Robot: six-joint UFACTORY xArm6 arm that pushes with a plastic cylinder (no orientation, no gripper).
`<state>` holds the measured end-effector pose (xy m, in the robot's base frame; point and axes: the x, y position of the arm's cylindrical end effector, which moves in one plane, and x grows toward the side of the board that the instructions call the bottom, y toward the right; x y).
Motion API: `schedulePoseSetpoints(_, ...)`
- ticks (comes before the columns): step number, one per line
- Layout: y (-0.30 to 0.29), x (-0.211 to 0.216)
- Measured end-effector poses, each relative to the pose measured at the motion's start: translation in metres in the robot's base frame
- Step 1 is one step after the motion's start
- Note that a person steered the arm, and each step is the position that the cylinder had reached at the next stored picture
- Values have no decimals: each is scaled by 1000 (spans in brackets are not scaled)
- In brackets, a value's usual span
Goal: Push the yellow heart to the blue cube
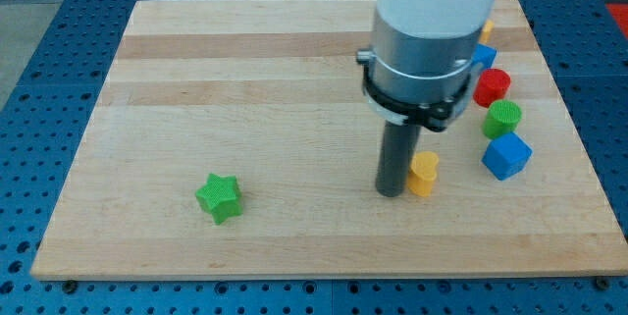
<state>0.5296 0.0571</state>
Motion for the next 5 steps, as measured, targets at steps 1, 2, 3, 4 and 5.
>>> schedulePoseSetpoints(1,-8,-31)
schedulePoseSetpoints(2,11,-28)
schedulePoseSetpoints(3,41,-1)
schedulePoseSetpoints(4,79,6)
schedulePoseSetpoints(5,108,18)
